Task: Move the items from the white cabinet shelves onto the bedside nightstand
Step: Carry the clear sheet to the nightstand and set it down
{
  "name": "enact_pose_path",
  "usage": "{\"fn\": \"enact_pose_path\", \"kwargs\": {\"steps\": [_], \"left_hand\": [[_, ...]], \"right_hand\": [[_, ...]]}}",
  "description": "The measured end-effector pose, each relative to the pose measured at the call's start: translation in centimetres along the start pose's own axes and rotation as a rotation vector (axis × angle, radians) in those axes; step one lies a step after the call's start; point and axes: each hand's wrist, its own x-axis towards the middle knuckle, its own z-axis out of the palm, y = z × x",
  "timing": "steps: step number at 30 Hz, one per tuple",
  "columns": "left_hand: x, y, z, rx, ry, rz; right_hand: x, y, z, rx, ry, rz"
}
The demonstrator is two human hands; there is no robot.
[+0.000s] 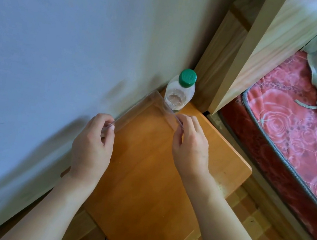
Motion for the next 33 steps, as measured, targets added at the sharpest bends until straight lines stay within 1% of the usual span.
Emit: {"fn": "enact_pose_path", "kwargs": {"steps": [12, 19, 27, 33], "left_hand": [[0.3, 0.1, 0.6, -0.048, 0.006, -0.040], [0.6, 0.1, 0.5, -0.057, -0.026, -0.045], [-0.4, 1.4, -0.5, -0.001, -0.062, -0.066], [-1.8, 3.0, -1.9, 0.053, -0.049, 0.009]], "right_hand": [[0.8, 0.2, 0.0, 0.005, 0.023, 0.019], [0.8, 0.0, 0.1, -0.019, -0.016, 0.073], [0.1, -0.1, -1.0, -0.048, -0.051, 0.103], [-1.4, -0.6, -3.3, -0.066, -0.068, 0.104]]}}
